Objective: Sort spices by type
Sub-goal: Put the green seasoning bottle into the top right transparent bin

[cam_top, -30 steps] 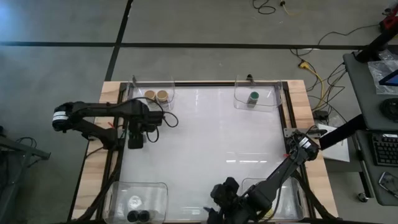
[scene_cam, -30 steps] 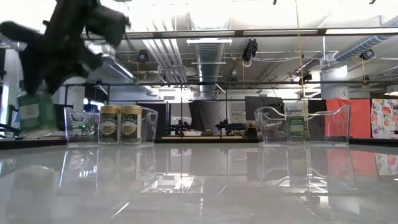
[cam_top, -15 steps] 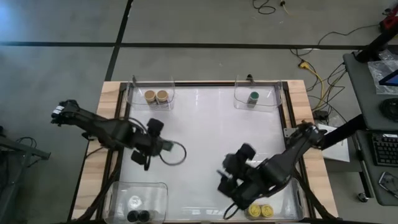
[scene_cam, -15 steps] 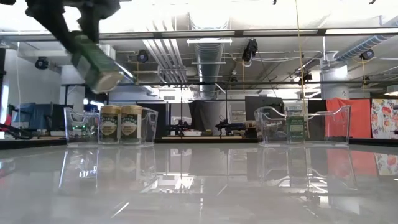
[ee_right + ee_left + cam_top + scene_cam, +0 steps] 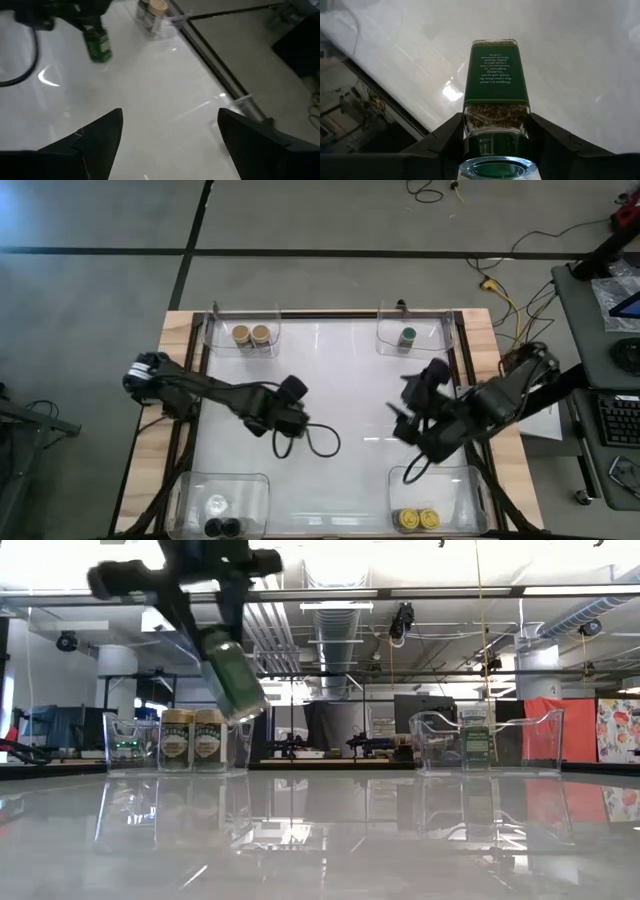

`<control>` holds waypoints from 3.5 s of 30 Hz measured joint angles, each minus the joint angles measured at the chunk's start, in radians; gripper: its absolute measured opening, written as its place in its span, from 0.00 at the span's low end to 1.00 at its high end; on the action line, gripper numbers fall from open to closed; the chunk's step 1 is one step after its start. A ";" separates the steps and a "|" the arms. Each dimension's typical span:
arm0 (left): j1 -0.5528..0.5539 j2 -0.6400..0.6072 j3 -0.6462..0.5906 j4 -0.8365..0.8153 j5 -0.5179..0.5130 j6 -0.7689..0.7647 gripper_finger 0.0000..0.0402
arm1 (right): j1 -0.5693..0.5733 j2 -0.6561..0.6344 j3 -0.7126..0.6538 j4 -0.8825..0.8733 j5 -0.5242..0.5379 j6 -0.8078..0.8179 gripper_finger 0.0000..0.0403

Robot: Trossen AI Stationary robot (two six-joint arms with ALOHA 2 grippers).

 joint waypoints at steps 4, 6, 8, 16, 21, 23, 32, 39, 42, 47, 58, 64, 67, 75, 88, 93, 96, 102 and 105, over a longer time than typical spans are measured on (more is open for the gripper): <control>0.016 0.062 0.025 -0.002 -0.002 0.085 0.44 | -0.013 -0.108 -0.096 -0.001 0.002 -0.058 0.77; 0.015 0.087 0.029 -0.004 -0.001 0.109 0.44 | -0.017 -0.151 -0.137 0.002 0.001 -0.085 0.76; 0.013 0.104 0.030 -0.001 -0.001 0.132 0.44 | -0.023 -0.189 -0.169 0.009 -0.001 -0.113 0.76; 0.014 0.182 0.030 -0.033 0.017 0.116 0.44 | -0.063 -0.269 -0.226 0.062 0.051 -0.169 0.80; 0.014 0.226 0.030 -0.034 0.027 0.116 0.44 | -0.075 -0.263 -0.226 0.159 0.081 -0.240 0.80; 0.013 0.236 0.030 -0.036 0.024 0.100 0.44 | -0.077 -0.254 -0.226 0.188 0.079 -0.262 0.80; 0.013 0.235 0.029 -0.034 0.054 0.034 0.57 | -0.083 -0.213 -0.226 0.249 0.075 -0.238 0.86; 0.012 0.234 0.029 -0.017 0.056 -0.008 0.63 | -0.083 -0.179 -0.226 0.249 0.068 -0.194 0.89; 0.012 0.231 0.029 -0.005 0.052 -0.016 0.65 | -0.086 -0.167 -0.226 0.253 0.066 -0.194 0.89; 0.016 0.229 0.029 0.071 -0.021 -0.029 0.66 | -0.105 -0.158 -0.226 0.266 0.054 -0.194 0.89; 0.017 0.168 0.030 0.066 -0.057 -0.217 0.76 | -0.122 -0.160 -0.226 0.273 0.025 -0.194 0.89; 0.021 0.019 -0.009 0.029 -0.045 -0.440 0.78 | -0.128 -0.162 -0.226 0.270 0.025 -0.196 0.89; 0.025 -0.085 -0.072 0.054 0.009 -0.579 0.78 | -0.139 -0.162 -0.226 0.270 0.024 -0.197 0.89; 0.034 -0.314 -0.411 0.354 0.119 -0.979 0.77 | -0.165 -0.155 -0.226 0.272 0.020 -0.195 0.89; 0.094 -0.289 -0.635 0.600 0.018 -1.131 0.76 | -0.168 -0.144 -0.226 0.275 -0.009 -0.141 0.89; 0.151 -0.277 -0.636 0.679 0.013 -1.045 0.76 | -0.168 -0.144 -0.226 0.276 -0.009 -0.122 0.89; 0.184 -0.277 -0.636 0.766 0.069 -0.989 0.76 | -0.168 -0.144 -0.226 0.275 -0.009 -0.099 0.89; 0.265 -0.277 -0.636 0.847 0.081 -0.915 0.76 | -0.167 -0.144 -0.226 0.276 -0.009 -0.082 0.89; 0.315 -0.277 -0.633 0.865 0.090 -0.900 0.76 | -0.167 -0.144 -0.226 0.276 -0.010 -0.079 0.89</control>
